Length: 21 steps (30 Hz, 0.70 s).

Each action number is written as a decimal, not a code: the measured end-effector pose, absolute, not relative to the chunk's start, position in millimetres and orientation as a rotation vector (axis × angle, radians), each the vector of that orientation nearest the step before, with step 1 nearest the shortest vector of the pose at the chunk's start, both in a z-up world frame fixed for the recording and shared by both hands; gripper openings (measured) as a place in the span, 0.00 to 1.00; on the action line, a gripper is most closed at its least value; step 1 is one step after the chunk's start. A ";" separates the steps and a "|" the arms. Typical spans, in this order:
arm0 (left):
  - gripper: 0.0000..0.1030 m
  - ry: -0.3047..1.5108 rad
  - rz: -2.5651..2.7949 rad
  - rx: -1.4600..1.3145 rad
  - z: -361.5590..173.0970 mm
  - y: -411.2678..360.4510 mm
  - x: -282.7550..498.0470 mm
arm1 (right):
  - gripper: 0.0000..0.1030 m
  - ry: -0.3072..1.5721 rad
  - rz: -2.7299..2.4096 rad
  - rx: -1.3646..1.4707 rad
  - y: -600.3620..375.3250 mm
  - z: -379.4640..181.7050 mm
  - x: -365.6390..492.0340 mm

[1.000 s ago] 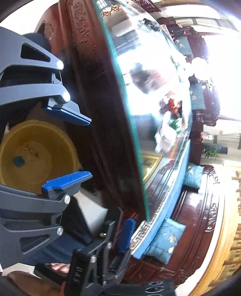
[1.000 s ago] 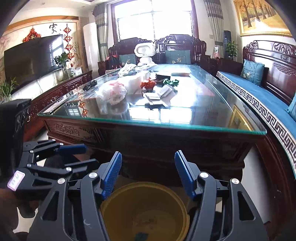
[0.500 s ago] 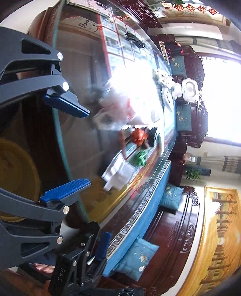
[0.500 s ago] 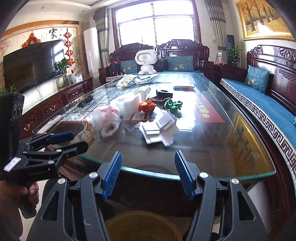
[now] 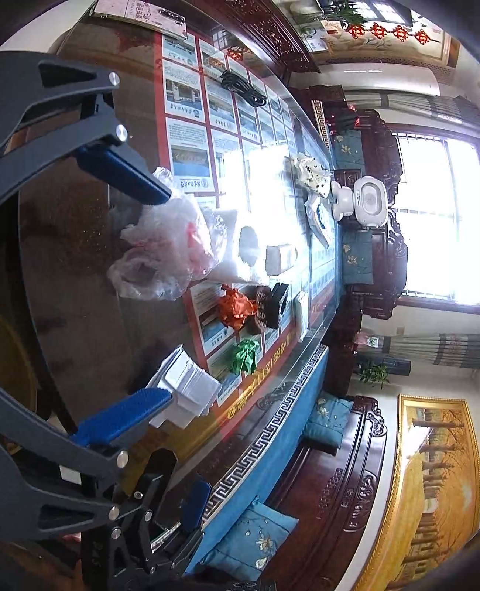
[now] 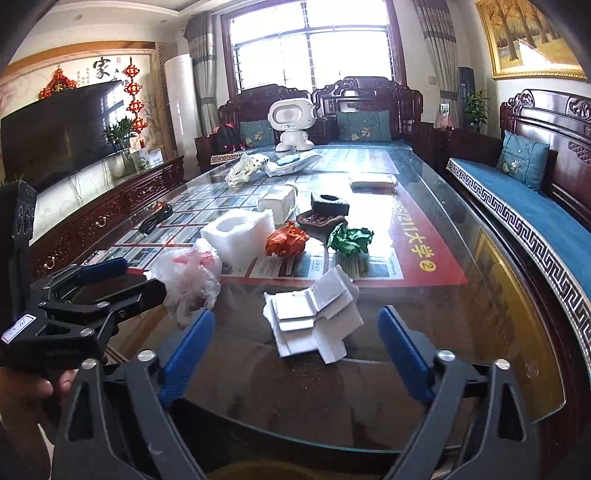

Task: Collect trash
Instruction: 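Move both open tools back over the table toward the remaining trash, then grasp the white paper pile with the right tool while the left tool grasps the clear plastic bag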

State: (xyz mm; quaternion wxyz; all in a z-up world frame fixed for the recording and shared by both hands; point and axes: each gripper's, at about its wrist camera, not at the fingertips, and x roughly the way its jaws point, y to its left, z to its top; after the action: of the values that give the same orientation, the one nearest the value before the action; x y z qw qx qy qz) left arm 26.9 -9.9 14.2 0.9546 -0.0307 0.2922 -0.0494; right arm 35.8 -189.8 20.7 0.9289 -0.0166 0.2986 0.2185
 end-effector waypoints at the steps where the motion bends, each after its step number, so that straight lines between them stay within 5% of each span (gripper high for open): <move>1: 0.96 0.595 -0.099 -0.064 14.3 -8.7 29.2 | 0.89 0.616 0.448 -0.038 -188.8 19.9 39.2; 21: 0.96 0.611 -0.036 -0.106 9.0 15.7 56.7 | 0.88 0.791 0.409 0.018 -196.0 -13.2 126.3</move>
State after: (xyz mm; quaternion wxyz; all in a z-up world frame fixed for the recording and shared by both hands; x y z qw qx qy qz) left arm 56.7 15.7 9.0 0.9521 -0.0524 0.3006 -0.0177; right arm 126.3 -196.0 -13.2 0.9024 0.0087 0.3827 0.1980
